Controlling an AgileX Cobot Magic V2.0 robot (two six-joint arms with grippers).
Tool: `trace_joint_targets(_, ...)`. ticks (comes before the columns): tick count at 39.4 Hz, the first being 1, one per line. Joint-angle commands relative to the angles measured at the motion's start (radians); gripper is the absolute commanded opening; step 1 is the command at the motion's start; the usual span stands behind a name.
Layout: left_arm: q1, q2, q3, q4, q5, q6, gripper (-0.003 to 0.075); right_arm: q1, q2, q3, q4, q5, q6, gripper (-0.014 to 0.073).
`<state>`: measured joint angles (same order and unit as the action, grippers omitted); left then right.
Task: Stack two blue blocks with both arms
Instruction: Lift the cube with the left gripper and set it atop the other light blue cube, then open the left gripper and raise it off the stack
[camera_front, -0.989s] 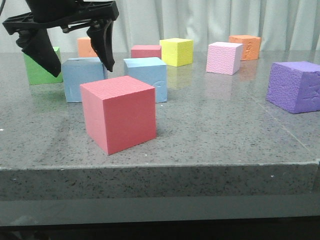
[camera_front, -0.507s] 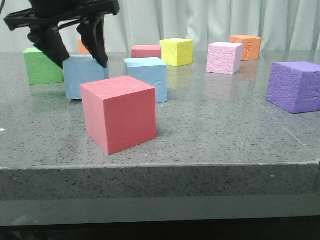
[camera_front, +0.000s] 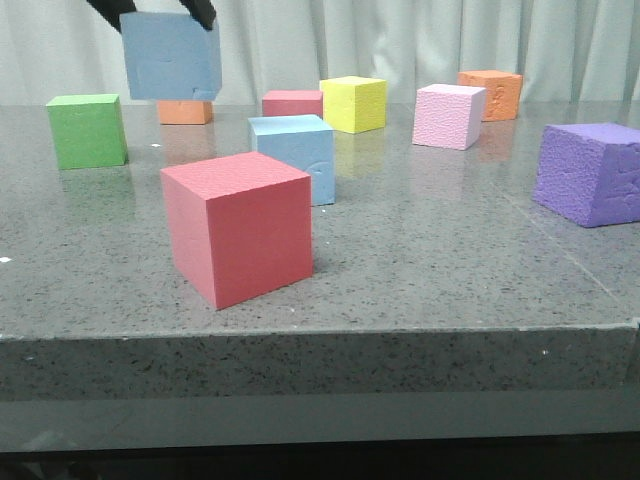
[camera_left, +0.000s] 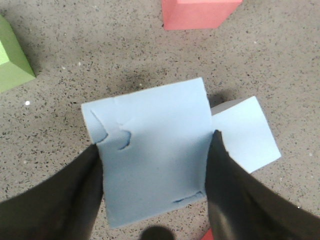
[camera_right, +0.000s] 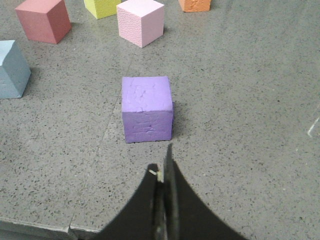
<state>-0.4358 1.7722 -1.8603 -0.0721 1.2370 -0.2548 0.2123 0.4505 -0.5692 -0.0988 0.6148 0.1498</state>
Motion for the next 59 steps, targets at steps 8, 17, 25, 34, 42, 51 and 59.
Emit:
trace_joint_targets(8,-0.095,-0.046,-0.038,-0.014,-0.08,0.022,0.0293,-0.006,0.006,-0.027,-0.006,-0.082,-0.011,-0.0067)
trace_joint_targets(17,-0.139,-0.029,-0.045,-0.014,-0.126,0.022,0.0295,-0.006,0.006,-0.027,-0.006,-0.083,-0.011,-0.0067)
trace_joint_targets(25,-0.139,0.005,-0.047,-0.035,-0.126,0.022,0.0295,-0.006,0.006,-0.027,-0.005,-0.083,-0.011,-0.0067)
trace_joint_targets(34,-0.139,0.03,-0.047,-0.058,-0.126,0.022,0.0295,-0.006,0.006,-0.027,-0.005,-0.083,-0.011,-0.0067)
trace_joint_targets(42,-0.139,0.03,-0.047,-0.058,-0.13,0.022,0.0297,-0.006,0.006,-0.027,-0.005,-0.083,-0.011,-0.0067)
trace_joint_targets(51,-0.139,0.03,-0.047,-0.058,-0.136,0.025,0.0464,-0.006,0.006,-0.027,-0.005,-0.083,-0.011,-0.0067)
trace_joint_targets(59,-0.139,0.028,-0.047,-0.047,-0.136,0.027,0.0531,-0.006,0.006,-0.027,-0.005,-0.083,-0.011,-0.0067)
